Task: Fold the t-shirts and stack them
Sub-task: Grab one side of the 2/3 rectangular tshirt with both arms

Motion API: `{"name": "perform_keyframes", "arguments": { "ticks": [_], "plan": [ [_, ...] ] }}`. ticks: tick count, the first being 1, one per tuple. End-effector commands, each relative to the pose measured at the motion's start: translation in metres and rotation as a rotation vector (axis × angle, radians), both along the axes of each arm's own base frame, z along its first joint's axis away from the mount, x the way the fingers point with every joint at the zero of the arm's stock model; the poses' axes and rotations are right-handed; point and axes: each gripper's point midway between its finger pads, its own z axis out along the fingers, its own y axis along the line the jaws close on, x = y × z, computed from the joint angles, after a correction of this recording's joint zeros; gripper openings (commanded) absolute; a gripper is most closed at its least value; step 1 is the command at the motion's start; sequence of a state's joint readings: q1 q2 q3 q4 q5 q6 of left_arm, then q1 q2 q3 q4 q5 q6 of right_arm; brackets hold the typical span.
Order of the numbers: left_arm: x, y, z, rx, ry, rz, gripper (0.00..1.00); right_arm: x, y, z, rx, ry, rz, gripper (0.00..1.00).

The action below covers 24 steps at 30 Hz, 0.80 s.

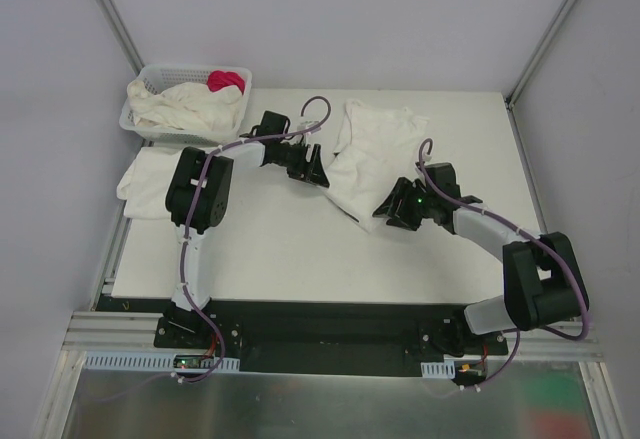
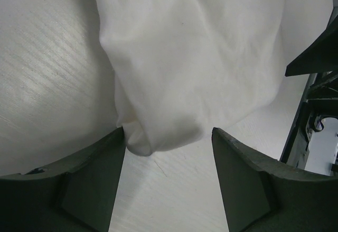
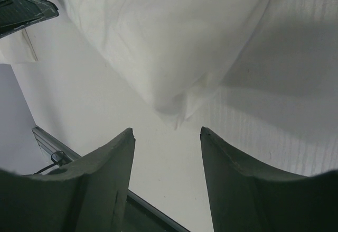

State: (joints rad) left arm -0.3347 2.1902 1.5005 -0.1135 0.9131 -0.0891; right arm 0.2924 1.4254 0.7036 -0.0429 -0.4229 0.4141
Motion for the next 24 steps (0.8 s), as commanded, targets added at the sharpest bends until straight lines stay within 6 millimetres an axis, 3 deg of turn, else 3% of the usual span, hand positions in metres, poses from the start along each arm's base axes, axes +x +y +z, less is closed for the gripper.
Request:
{"name": "perform_keyframes", "arguments": {
  "ticks": [1,6,9,11,17,18,21,24],
  "plan": [
    [-0.005,-0.006,-0.007,0.0,0.013,-0.026,0.66,0.004,0.003,0.003,0.004,-0.036,0.006,0.54],
    [-0.008,-0.006,-0.011,0.004,0.027,-0.027,0.6,0.007,0.003,0.002,-0.001,-0.038,0.002,0.5],
    [-0.009,-0.007,-0.012,0.002,0.031,-0.031,0.33,0.007,0.003,0.0,0.0,-0.028,0.005,0.5],
    [-0.008,-0.008,-0.01,-0.005,0.03,-0.034,0.26,0.007,0.004,0.001,0.0,-0.029,0.005,0.51],
    [-0.005,-0.01,-0.008,-0.005,0.021,-0.031,0.19,0.008,0.005,0.0,0.003,-0.024,0.01,0.52],
    [-0.006,-0.01,-0.007,-0.007,0.022,-0.033,0.1,0.009,0.005,0.0,0.002,-0.027,0.011,0.51],
    [-0.01,-0.012,-0.004,-0.012,0.034,-0.035,0.0,0.009,0.005,-0.001,0.002,-0.02,0.011,0.51],
    [-0.019,-0.015,-0.003,-0.003,0.048,-0.037,0.0,0.009,0.006,-0.002,0.006,-0.012,0.012,0.51]
  ]
}}
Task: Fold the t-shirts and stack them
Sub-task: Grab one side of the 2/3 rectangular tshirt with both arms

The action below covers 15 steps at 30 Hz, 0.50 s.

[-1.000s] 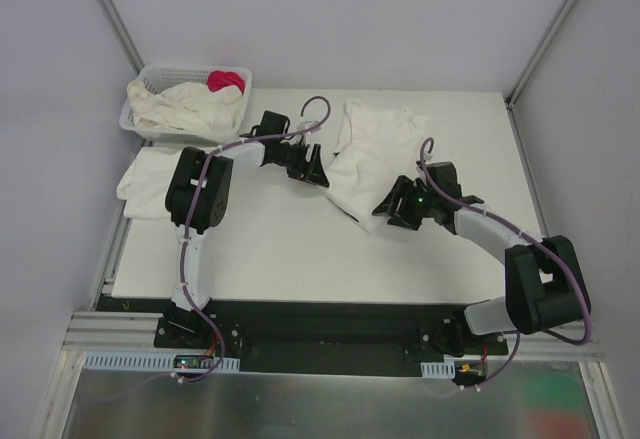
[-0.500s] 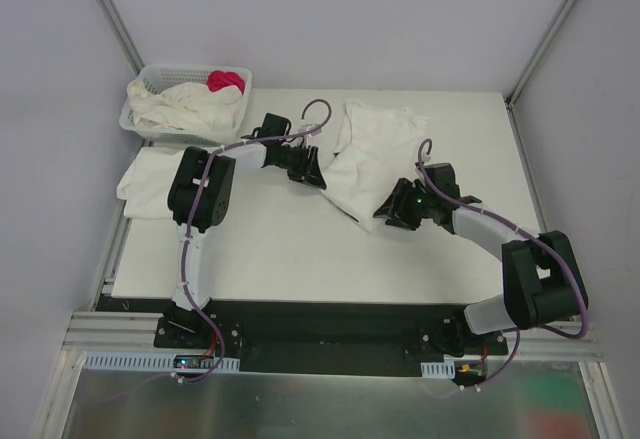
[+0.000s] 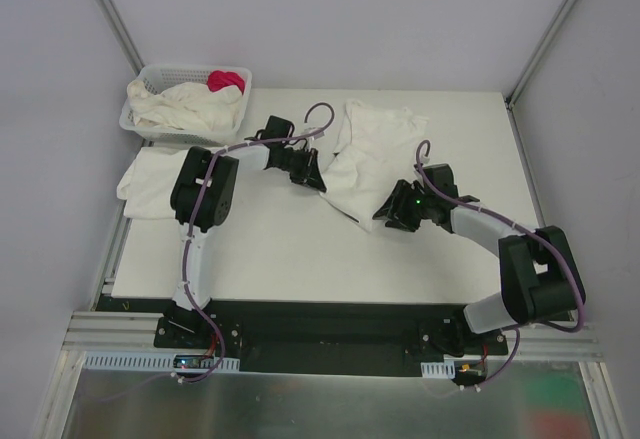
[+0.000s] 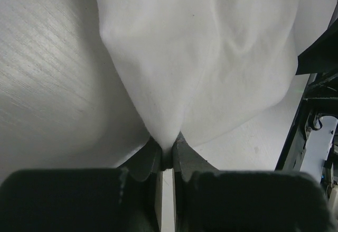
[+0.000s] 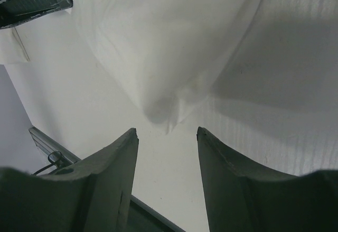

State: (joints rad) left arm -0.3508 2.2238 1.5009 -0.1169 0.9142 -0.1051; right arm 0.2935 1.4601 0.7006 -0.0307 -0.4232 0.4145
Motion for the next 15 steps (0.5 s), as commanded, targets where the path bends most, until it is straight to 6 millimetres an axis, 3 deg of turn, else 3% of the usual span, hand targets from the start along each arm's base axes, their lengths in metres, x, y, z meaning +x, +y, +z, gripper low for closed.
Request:
{"name": "perform_keyframes", "arguments": {
  "ticks": [1,5,9,15],
  "plan": [
    [-0.014,-0.009,0.012,-0.013,0.007,-0.027,0.0,0.009,0.006,0.008,0.015,-0.037,0.012,0.51],
    [-0.033,-0.011,0.013,0.008,0.044,-0.021,0.0,0.01,0.005,0.009,0.012,-0.038,-0.003,0.51],
    [-0.065,-0.022,0.012,0.076,0.045,-0.03,0.0,0.013,0.005,0.009,0.011,-0.037,-0.007,0.52],
    [-0.087,-0.03,0.022,0.078,0.067,-0.041,0.0,0.013,0.004,0.009,0.012,-0.037,-0.013,0.52]
  ]
}}
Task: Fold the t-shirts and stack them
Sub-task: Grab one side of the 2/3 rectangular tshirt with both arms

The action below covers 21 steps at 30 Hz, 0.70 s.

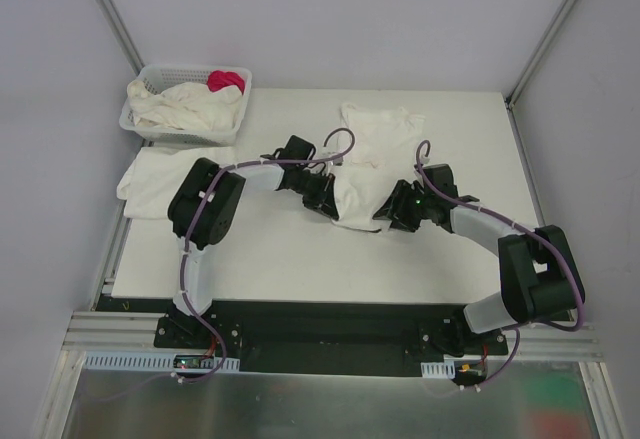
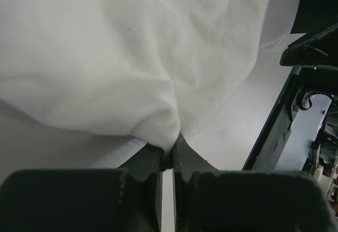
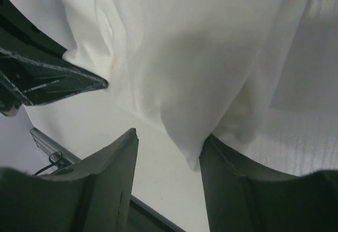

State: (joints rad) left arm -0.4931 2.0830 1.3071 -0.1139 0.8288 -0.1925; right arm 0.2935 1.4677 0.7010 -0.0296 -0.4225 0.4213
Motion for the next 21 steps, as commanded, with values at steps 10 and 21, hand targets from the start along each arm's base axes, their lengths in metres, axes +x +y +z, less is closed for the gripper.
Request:
{"name": "perform_keyframes", "arguments": {
  "ticks": [10,21],
  "plan": [
    [-0.016,-0.004,0.029,-0.025,-0.037,-0.023,0.0,0.012,-0.013,0.023,-0.01,-0.09,-0.043,0.55],
    [-0.024,-0.005,0.034,-0.046,-0.048,-0.053,0.06,0.003,-0.039,0.025,-0.088,-0.103,-0.098,0.58]
  ]
}}
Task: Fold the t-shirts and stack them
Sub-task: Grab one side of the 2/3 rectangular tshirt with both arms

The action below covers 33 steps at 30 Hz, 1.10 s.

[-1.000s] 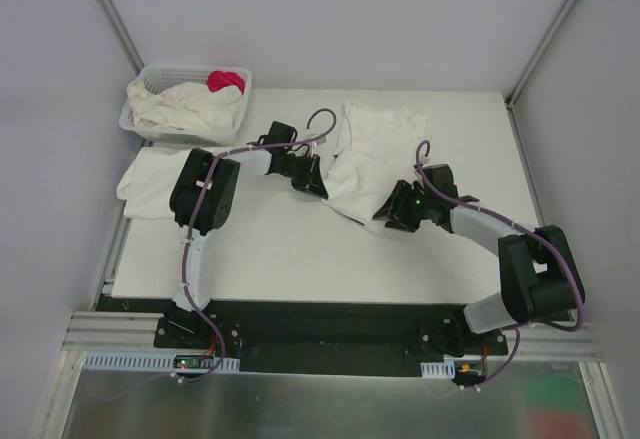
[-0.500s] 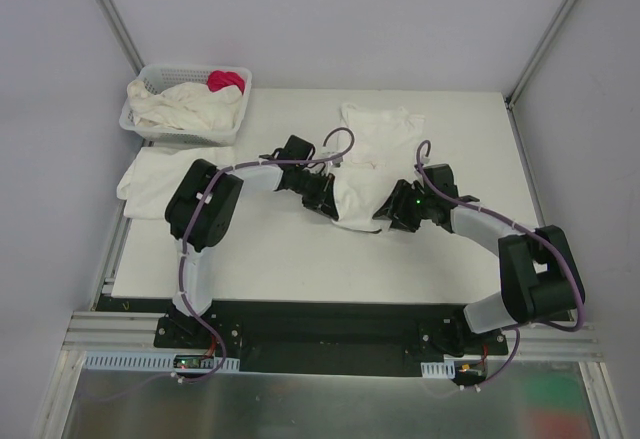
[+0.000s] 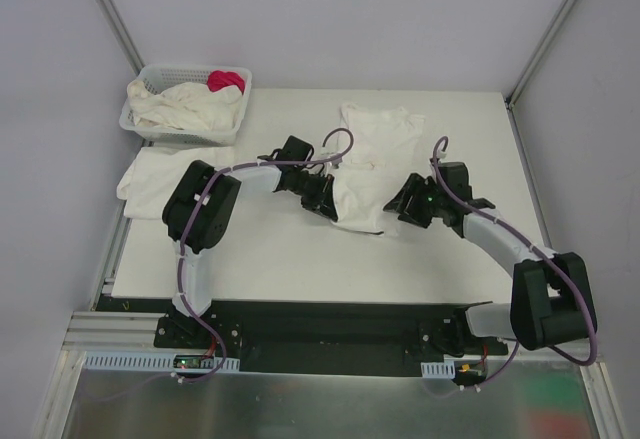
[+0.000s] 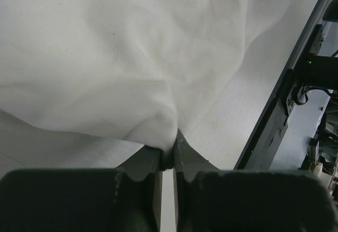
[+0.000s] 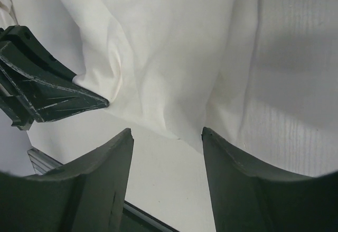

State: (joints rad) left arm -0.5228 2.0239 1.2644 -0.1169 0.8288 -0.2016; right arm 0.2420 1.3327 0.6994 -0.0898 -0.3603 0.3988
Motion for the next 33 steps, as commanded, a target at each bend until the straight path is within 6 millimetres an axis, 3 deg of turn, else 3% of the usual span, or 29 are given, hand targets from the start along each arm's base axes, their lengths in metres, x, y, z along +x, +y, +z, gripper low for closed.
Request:
{"name": "perform_keyframes", "arguments": {
  "ticks": [1,11,33],
  "plan": [
    [-0.007,0.0,0.022,-0.041,-0.042,-0.031,0.07,-0.007,-0.016,-0.006,-0.058,-0.002,-0.032,0.58],
    [-0.01,-0.003,0.018,-0.043,-0.029,-0.045,0.11,-0.024,-0.03,-0.041,-0.102,0.057,-0.081,0.6],
    [-0.008,-0.006,0.003,-0.034,0.007,-0.055,0.1,-0.014,-0.021,-0.053,-0.047,0.062,-0.089,0.61]
  ]
}}
